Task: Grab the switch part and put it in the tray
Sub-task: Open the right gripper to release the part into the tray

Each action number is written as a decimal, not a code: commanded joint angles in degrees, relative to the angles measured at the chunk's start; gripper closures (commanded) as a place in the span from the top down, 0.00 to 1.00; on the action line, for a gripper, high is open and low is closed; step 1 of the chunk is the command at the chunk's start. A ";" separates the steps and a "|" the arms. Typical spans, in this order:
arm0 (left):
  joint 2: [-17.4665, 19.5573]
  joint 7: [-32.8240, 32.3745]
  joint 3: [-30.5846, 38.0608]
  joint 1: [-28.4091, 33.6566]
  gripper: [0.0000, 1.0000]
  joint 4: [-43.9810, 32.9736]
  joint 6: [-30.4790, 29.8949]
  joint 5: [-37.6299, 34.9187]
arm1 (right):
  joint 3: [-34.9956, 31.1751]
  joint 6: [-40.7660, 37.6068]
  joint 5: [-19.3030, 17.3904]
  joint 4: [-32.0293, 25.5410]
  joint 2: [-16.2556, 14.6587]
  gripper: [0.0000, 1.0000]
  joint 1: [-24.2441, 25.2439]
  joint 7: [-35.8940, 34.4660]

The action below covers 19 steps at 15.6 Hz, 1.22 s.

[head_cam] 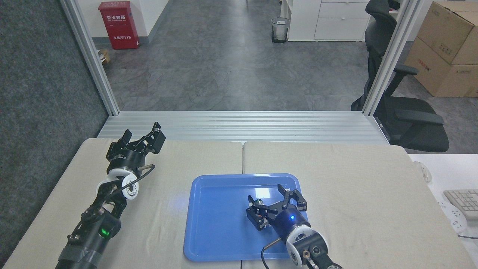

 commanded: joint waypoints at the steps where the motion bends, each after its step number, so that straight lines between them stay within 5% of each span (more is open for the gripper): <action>1: 0.00 -0.01 0.00 0.00 1.00 0.02 0.02 0.00 | -10.47 0.58 -1.98 7.92 1.49 0.98 -10.82 -0.10; 5: 0.00 -0.01 0.00 0.00 1.00 0.02 0.02 0.00 | -9.60 0.31 -1.89 16.20 0.08 0.98 -14.71 -2.03; 19: 0.00 -0.01 0.00 0.00 1.00 0.02 0.02 0.00 | -9.60 -0.47 -2.15 30.44 -1.68 0.98 -23.06 -3.00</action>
